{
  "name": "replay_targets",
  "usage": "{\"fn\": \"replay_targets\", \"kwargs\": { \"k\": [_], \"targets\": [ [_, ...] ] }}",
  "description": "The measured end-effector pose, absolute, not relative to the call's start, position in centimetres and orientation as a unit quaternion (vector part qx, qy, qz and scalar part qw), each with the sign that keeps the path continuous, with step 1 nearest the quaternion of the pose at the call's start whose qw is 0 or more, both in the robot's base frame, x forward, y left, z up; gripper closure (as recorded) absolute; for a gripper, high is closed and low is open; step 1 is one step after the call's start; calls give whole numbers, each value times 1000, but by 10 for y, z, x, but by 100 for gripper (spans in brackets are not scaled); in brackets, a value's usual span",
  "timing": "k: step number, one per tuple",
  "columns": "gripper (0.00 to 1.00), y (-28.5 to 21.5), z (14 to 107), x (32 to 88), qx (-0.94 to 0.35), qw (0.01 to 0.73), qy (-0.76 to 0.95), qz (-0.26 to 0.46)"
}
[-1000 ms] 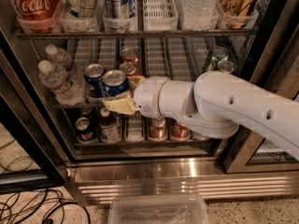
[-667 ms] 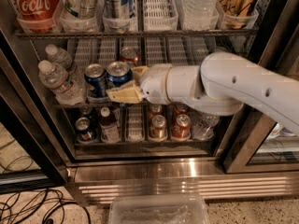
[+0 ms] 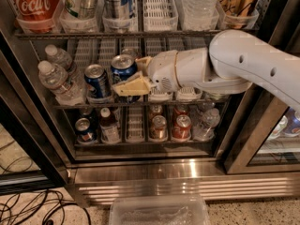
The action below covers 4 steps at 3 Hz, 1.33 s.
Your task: Pick pepsi can from middle shelf of fridge
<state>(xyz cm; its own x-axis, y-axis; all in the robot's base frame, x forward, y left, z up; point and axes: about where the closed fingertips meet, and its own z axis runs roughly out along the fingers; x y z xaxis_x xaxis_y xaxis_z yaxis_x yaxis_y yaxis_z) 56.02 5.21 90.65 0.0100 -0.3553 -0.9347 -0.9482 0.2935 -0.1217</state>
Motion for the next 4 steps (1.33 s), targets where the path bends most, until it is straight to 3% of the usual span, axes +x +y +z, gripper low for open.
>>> {"fn": "replay_targets", "kwargs": {
  "k": [2, 4],
  "targets": [
    [100, 59, 905, 558, -518, 487, 632, 306],
    [100, 75, 888, 518, -526, 460, 637, 326]
  ]
}}
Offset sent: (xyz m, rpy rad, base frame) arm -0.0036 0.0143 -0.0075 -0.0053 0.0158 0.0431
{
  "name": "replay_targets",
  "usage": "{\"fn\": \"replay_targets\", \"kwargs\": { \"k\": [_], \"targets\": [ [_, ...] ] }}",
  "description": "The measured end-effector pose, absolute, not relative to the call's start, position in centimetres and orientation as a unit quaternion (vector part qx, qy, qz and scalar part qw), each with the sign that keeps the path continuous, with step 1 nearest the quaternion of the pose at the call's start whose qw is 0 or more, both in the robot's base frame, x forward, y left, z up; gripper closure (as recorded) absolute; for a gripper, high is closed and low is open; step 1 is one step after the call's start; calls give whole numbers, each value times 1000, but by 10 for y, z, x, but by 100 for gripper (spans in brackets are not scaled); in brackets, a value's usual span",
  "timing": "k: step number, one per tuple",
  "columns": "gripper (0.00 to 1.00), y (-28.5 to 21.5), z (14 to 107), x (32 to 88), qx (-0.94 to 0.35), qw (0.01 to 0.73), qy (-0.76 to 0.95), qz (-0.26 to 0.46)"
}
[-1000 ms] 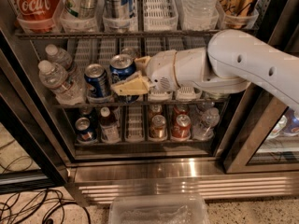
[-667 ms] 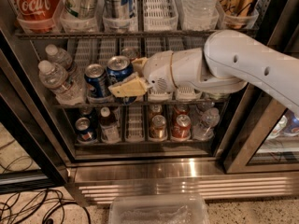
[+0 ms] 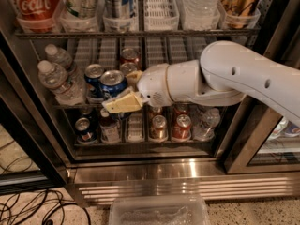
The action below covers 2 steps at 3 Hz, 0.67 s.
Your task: Pick pepsi can from middle shelf of fridge
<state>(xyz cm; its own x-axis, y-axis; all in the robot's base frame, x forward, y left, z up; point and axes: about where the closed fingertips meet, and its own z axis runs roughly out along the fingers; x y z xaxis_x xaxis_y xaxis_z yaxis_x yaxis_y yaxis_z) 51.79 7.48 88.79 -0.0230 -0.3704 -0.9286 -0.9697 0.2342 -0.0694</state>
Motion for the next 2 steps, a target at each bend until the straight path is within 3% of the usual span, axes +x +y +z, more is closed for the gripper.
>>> {"fn": "replay_targets", "kwargs": {
  "k": [1, 2],
  "targets": [
    [100, 73, 886, 477, -521, 461, 646, 313],
    [100, 72, 881, 471, -521, 456, 650, 313]
  ]
}}
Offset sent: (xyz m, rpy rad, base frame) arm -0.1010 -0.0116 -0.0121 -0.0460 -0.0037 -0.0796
